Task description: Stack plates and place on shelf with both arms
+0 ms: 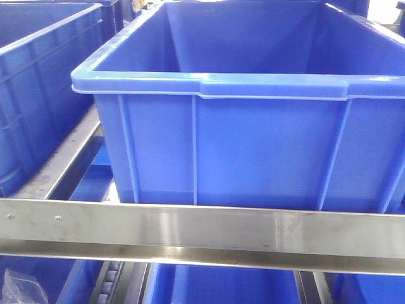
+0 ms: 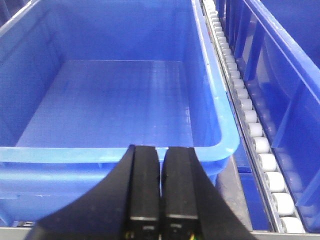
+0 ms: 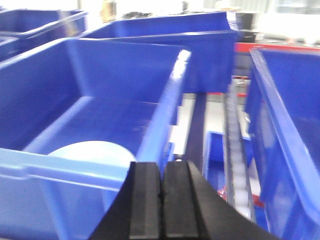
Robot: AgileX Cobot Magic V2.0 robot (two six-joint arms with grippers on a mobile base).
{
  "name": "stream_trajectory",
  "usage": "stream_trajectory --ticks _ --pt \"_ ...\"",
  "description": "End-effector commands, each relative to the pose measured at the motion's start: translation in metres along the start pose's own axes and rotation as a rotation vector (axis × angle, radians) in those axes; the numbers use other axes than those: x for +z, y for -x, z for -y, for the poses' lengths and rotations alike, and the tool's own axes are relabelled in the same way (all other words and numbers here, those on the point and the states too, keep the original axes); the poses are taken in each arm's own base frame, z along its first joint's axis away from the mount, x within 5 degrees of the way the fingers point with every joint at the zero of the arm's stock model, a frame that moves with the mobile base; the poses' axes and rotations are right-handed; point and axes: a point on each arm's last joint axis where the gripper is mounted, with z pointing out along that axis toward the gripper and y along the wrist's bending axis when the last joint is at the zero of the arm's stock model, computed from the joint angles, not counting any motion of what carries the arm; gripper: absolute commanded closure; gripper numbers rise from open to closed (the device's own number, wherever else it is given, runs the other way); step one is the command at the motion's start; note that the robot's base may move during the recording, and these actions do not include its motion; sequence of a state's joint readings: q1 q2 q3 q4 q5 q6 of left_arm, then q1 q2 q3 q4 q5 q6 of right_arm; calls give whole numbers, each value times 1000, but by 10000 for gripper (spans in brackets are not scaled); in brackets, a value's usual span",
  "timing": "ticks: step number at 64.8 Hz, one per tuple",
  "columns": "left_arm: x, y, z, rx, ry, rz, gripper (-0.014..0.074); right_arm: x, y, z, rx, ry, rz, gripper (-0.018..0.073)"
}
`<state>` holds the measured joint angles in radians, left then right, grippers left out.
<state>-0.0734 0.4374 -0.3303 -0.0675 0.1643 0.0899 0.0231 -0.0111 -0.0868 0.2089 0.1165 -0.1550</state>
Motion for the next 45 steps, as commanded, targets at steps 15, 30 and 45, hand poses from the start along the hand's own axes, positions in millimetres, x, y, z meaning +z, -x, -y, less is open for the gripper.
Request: stream_trajectory --ticks 15,30,45 --pt "-1 17 -1 -12 7 107 513 3 -27 4 45 -33 29 509" --pt "-1 17 -1 -12 7 107 514 3 -35 3 33 -17 -63 509" --pt "-1 17 -1 -12 7 107 514 3 -31 4 32 -25 -17 509"
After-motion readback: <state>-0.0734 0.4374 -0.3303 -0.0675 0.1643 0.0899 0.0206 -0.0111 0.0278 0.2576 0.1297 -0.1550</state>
